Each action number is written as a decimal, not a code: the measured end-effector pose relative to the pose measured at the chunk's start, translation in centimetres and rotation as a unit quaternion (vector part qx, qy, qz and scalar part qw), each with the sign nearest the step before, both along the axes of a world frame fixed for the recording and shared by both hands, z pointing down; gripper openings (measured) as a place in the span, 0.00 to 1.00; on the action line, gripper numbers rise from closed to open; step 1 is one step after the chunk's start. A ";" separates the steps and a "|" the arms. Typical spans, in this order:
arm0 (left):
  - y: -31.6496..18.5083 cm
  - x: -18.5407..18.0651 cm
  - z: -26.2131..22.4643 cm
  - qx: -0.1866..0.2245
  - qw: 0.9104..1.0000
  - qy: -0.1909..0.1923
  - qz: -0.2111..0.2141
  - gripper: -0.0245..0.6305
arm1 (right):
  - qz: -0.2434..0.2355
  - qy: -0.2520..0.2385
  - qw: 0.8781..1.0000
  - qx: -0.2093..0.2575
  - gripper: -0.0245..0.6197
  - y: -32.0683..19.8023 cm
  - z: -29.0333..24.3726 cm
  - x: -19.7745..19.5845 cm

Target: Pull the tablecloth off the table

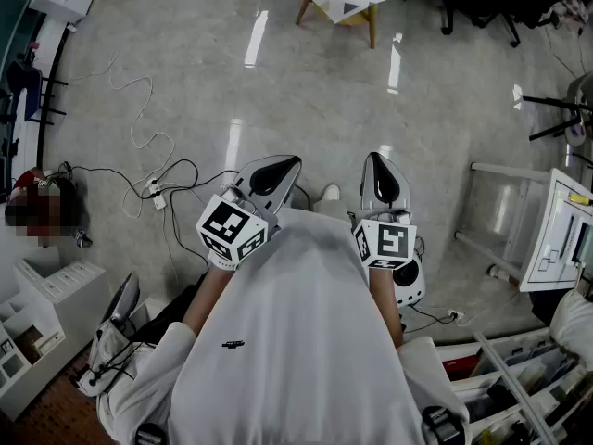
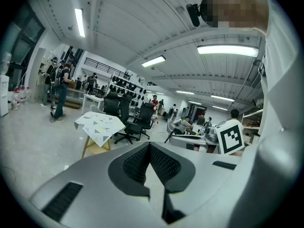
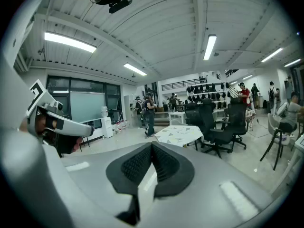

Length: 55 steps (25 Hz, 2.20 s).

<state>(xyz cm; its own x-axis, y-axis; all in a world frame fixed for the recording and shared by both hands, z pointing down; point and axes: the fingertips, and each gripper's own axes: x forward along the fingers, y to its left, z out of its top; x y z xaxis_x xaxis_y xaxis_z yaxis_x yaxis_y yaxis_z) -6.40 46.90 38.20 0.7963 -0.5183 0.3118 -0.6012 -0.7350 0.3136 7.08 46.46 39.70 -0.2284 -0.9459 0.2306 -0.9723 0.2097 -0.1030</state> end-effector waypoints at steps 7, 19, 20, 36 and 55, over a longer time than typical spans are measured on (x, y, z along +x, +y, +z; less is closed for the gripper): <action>-3.1 -4.2 0.3 0.013 1.000 0.007 0.006 0.04 | -0.005 0.010 1.000 0.004 0.06 -2.7 0.1 -4.6; -7.6 -13.7 1.6 -0.007 0.999 0.045 0.002 0.04 | 0.021 -0.022 0.999 0.031 0.06 -7.6 -1.2 -11.4; -8.2 -13.9 1.8 -0.010 0.999 0.047 0.003 0.04 | 0.018 -0.018 0.999 0.026 0.06 -8.2 -1.0 -11.7; -30.9 -4.8 2.3 -0.007 1.000 0.005 0.005 0.04 | 0.020 -0.022 1.000 0.008 0.06 -29.9 2.3 -3.1; -51.4 4.3 3.3 -0.043 0.999 -0.022 0.001 0.04 | 0.011 -0.052 0.998 -0.024 0.10 -48.8 1.3 5.4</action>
<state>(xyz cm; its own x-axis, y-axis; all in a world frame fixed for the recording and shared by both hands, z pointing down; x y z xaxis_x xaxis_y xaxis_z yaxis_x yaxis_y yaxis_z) -2.08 -4.49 41.47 0.7822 -0.4860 0.3899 -0.6139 -0.7082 0.3488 12.45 -2.35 41.02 -0.2335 -0.9392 0.2519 -0.9600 0.1814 -0.2133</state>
